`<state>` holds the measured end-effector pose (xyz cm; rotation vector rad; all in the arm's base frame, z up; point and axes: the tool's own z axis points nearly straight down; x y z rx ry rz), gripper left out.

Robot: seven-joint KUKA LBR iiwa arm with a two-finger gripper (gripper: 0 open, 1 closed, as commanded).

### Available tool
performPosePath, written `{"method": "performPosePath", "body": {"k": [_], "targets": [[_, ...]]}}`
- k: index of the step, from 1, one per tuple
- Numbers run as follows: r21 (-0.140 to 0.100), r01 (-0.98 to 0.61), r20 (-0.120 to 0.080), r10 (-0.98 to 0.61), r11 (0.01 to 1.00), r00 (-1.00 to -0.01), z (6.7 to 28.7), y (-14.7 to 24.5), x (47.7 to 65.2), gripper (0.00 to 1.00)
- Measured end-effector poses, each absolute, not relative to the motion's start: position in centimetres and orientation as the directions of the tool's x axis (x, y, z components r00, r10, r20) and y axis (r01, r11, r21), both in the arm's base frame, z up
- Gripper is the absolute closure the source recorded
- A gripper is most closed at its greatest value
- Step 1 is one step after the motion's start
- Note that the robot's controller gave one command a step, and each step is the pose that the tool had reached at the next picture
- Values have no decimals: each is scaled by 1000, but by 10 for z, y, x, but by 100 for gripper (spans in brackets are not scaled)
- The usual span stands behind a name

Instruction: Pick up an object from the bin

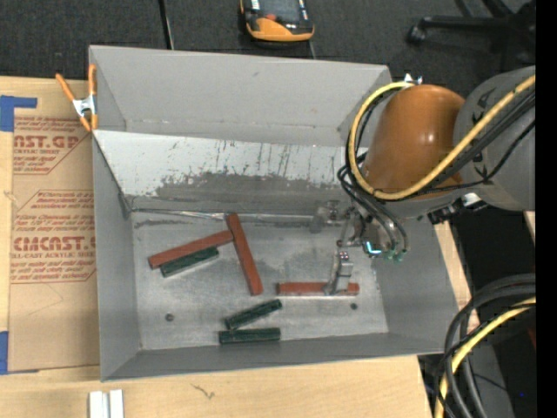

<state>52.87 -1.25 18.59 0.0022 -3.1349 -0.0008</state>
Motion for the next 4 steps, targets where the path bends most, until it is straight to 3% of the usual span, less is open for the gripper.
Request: {"method": "performPosePath", "body": {"k": [1,2,3,4], "targets": [[0,-1,-1,-1,1000,-1000,190,-13,530,0],[2,68,-6,68,998,-998,139,-13,522,0],[1,103,3,103,995,-995,101,-15,516,0],[1,176,-1,176,984,-984,121,-15,518,0]]}}
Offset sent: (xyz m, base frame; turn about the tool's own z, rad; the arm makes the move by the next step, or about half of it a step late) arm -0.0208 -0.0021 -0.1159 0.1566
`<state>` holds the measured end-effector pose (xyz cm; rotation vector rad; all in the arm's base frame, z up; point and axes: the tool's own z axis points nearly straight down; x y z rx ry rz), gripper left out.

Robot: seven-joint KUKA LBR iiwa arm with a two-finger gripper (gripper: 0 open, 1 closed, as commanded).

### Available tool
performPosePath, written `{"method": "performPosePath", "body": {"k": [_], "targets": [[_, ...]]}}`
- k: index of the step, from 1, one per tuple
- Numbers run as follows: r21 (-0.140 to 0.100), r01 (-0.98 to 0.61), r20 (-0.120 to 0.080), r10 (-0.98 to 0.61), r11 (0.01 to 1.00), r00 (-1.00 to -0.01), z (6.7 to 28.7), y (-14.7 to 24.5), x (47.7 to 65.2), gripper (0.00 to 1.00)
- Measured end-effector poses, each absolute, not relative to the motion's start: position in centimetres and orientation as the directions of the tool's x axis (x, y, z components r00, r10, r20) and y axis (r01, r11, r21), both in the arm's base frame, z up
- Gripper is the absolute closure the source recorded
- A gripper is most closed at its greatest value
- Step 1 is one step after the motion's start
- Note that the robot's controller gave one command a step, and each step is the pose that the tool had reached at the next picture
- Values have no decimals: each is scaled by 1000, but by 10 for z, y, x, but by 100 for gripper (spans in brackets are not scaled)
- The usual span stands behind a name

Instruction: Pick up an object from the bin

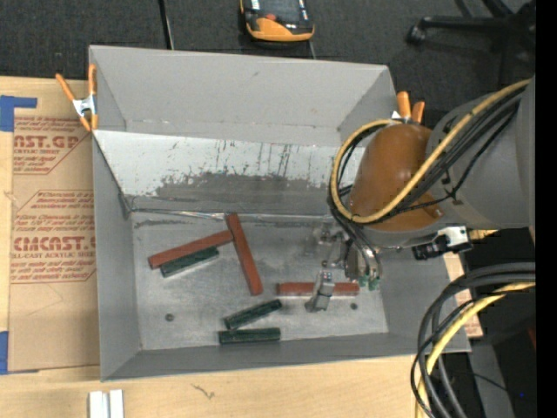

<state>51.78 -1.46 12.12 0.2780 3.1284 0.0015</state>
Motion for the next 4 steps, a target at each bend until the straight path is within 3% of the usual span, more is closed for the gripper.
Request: {"method": "performPosePath", "body": {"k": [1,2,4], "targets": [[0,238,0,238,971,-971,72,-14,495,0],[0,172,1,172,985,-985,69,-25,502,100],[0,173,4,173,985,-985,72,-25,501,100]]}}
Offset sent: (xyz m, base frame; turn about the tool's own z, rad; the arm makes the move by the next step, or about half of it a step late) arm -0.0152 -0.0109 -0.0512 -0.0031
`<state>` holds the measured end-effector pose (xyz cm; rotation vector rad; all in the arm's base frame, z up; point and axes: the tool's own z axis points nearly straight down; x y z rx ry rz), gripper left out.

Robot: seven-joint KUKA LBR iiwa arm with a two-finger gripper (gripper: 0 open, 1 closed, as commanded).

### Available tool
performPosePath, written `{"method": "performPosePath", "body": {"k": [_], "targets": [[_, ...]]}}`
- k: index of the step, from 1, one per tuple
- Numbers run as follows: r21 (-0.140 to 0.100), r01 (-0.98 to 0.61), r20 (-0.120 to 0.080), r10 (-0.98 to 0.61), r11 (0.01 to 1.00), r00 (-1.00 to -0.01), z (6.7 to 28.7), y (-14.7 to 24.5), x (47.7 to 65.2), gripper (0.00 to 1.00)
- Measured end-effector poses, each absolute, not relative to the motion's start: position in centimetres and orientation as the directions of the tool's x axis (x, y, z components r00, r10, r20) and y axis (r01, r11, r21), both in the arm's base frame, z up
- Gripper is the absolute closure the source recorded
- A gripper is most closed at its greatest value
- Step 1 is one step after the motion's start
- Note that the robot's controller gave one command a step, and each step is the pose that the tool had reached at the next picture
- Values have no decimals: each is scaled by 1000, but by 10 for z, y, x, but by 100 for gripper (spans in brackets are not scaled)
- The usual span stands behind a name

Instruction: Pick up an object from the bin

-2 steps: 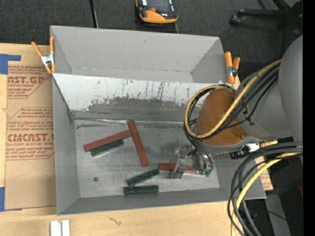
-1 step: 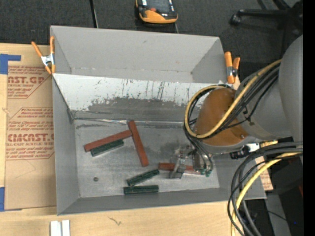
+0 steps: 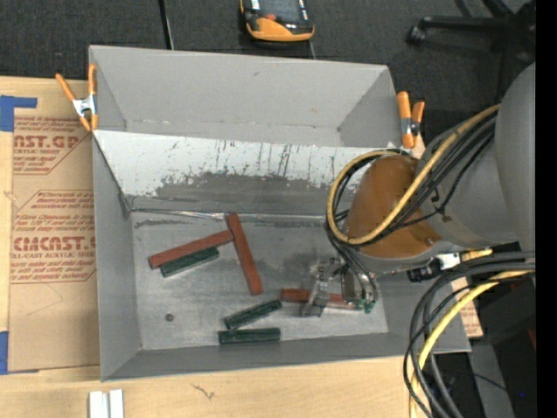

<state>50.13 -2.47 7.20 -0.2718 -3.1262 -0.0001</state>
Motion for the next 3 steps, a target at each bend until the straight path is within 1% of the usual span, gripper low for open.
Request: {"method": "performPosePath", "body": {"k": [1,2,3], "targets": [[-1,172,11,172,985,-985,87,-24,499,100],[0,172,8,172,985,-985,111,-24,500,100],[1,172,2,172,985,-985,129,-24,501,100]]}}
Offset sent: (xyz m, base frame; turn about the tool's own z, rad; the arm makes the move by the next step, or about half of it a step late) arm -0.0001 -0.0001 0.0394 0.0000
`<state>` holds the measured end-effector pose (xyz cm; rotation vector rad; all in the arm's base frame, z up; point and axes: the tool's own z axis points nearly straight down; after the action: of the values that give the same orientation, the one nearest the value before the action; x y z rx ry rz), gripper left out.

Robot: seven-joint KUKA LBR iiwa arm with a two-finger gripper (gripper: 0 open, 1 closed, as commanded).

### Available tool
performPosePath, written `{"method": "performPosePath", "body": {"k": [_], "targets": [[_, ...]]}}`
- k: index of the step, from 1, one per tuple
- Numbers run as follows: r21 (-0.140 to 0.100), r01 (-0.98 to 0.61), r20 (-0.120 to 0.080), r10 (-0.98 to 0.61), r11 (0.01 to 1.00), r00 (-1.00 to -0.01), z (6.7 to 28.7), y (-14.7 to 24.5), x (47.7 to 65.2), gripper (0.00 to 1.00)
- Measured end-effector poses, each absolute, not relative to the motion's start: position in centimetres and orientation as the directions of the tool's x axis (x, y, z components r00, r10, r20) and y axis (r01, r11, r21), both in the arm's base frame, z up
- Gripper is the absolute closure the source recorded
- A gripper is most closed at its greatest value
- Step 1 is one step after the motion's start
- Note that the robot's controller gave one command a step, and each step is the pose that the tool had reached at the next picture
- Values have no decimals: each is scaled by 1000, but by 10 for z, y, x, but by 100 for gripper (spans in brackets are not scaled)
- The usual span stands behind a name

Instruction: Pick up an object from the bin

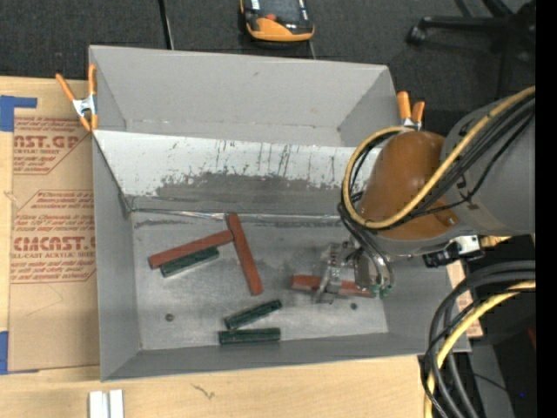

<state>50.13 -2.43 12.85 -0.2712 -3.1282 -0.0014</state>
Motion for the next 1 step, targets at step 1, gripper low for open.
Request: {"method": "performPosePath", "body": {"k": [1], "targets": [[1,172,0,172,985,-985,143,-24,501,100]]}}
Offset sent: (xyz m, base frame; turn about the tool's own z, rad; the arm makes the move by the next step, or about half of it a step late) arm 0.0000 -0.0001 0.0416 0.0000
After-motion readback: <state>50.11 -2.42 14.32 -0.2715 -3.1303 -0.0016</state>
